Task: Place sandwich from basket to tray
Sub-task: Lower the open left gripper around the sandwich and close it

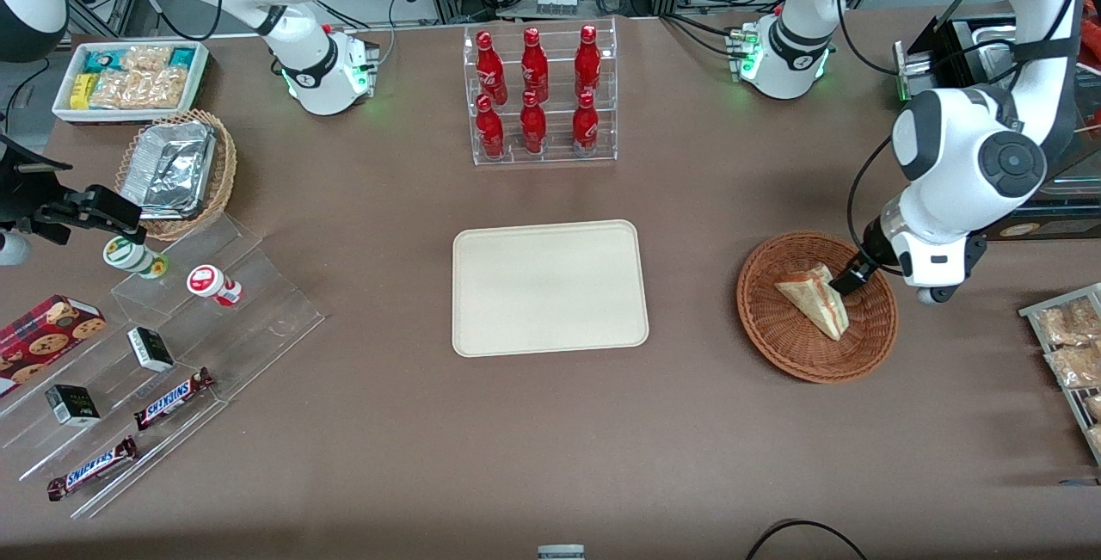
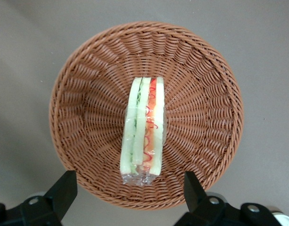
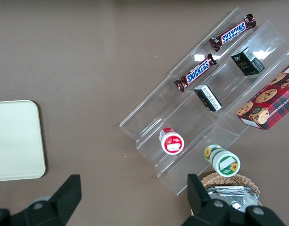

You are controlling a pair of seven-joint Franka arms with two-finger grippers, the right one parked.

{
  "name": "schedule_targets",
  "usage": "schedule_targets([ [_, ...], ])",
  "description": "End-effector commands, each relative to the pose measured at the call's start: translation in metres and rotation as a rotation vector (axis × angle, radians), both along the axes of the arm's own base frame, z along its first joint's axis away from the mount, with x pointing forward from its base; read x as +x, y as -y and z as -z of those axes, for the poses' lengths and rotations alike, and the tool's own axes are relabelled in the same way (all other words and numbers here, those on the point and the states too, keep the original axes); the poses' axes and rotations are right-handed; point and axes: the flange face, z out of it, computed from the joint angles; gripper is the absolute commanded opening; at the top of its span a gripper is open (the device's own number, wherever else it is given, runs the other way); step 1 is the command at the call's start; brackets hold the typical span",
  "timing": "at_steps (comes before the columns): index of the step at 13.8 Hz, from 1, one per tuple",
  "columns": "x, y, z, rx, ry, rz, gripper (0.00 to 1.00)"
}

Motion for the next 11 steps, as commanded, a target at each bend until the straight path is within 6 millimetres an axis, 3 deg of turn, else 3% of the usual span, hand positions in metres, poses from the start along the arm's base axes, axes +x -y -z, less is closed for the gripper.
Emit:
schedule_targets([
  [1, 0.003, 0.005, 0.010, -0.007, 0.008, -0.032, 1.00],
  [4, 0.003, 0.015, 0.028, -0.004, -0.014, -0.013, 1.00],
  [11, 0.011, 0.016, 0.057, -0.004, -0.018, -0.014, 1.00],
])
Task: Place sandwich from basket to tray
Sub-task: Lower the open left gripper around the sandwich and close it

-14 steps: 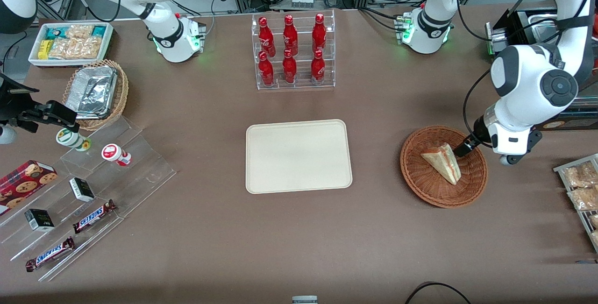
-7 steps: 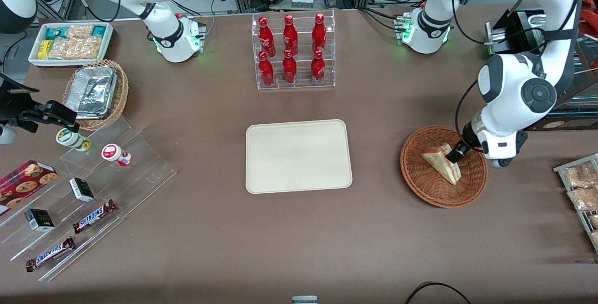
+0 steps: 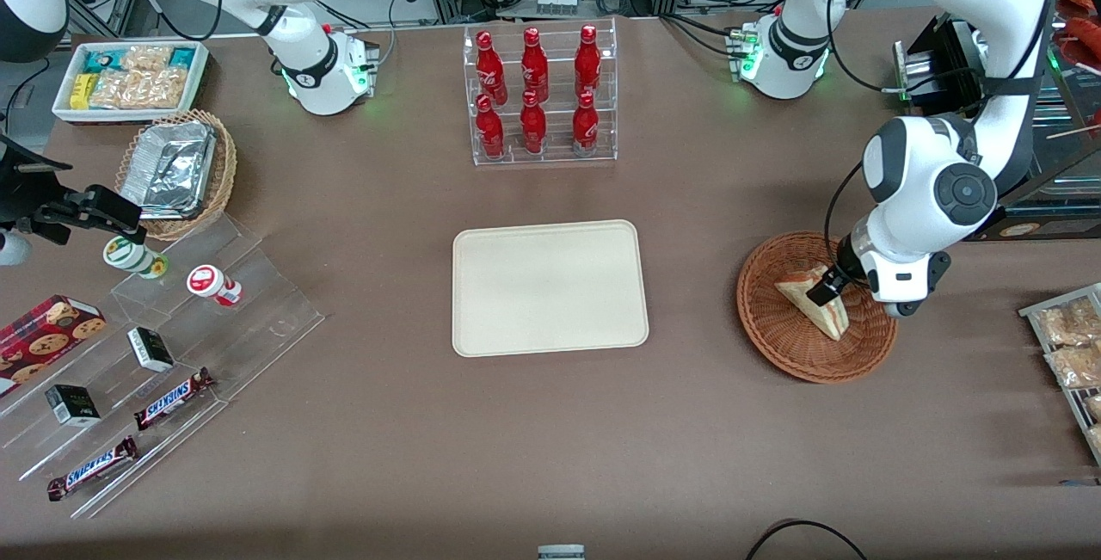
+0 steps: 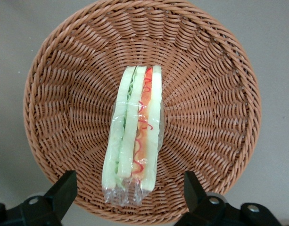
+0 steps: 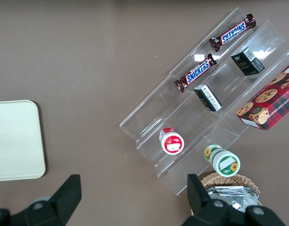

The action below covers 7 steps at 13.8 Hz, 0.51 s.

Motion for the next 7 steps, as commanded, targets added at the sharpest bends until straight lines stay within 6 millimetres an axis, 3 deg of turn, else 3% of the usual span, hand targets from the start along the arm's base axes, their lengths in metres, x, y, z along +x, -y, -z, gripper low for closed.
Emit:
schedule_targets([
  [1, 0.006, 0.003, 0.015, -0.006, 0.012, -0.023, 1.00],
  [4, 0.007, 0.003, 0.035, -0.006, 0.001, -0.025, 1.00],
  [7, 0.006, 0.003, 0.042, -0.006, -0.014, -0.026, 1.00],
])
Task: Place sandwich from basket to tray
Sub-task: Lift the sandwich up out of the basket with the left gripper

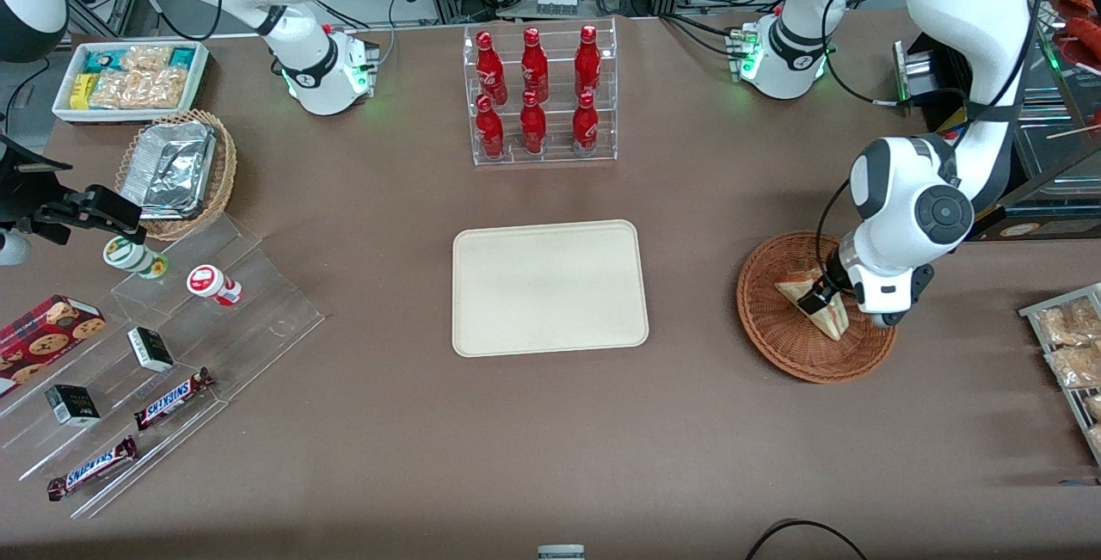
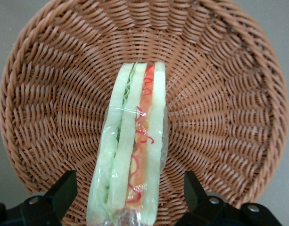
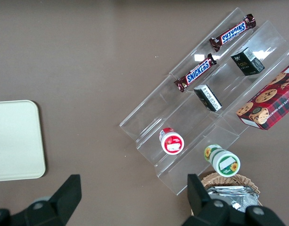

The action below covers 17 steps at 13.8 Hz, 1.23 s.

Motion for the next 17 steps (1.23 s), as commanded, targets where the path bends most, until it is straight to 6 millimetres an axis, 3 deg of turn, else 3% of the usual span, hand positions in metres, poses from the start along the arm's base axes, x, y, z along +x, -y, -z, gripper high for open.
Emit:
schedule_targets([
  [1, 0.003, 0.002, 0.006, -0.004, 0.002, -0.021, 1.00],
  [2, 0.003, 0.002, 0.009, -0.004, -0.003, -0.021, 1.00],
  [3, 0.002, 0.002, 0.012, -0.003, -0.009, -0.021, 0.91],
  [5, 0.000, 0.002, 0.012, -0.005, -0.022, -0.028, 0.34],
  [6, 0.000, 0.001, 0.012, -0.004, -0.023, -0.028, 0.11],
  [7, -0.002, 0.001, 0.013, -0.003, -0.038, -0.024, 0.00],
  [9, 0.000, 0.000, 0.000, -0.005, -0.053, -0.013, 0.00],
  [13, 0.021, 0.009, -0.049, 0.002, -0.139, 0.011, 0.00],
  [17, 0.027, 0.051, -0.091, 0.005, -0.192, 0.111, 0.00],
])
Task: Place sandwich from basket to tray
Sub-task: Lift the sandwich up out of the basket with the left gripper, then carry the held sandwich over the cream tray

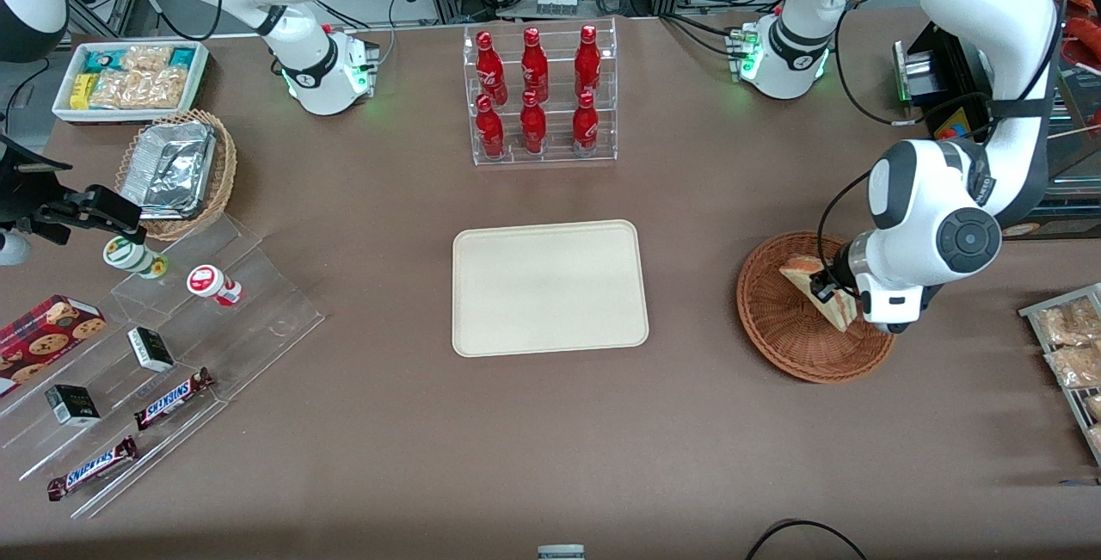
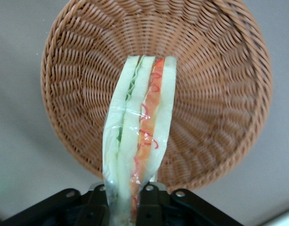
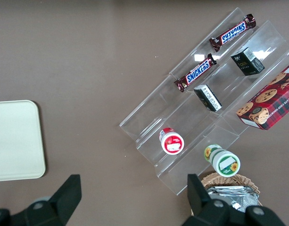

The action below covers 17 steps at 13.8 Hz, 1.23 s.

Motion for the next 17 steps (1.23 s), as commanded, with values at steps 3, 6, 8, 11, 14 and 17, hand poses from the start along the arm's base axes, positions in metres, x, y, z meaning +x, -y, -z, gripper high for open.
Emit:
schedule_targets([
  [3, -0.004, 0.081, -0.034, -0.013, -0.012, 0.147, 0.00],
  [6, -0.017, 0.143, -0.038, -0.031, -0.001, 0.242, 0.00],
  [8, -0.026, 0.179, -0.030, -0.051, -0.006, 0.286, 0.00],
  [11, -0.028, 0.243, -0.022, -0.105, 0.000, 0.469, 0.00],
  [14, -0.035, 0.305, -0.009, -0.183, -0.007, 0.513, 0.00],
  [17, -0.050, 0.363, 0.009, -0.187, 0.011, 0.580, 0.00],
])
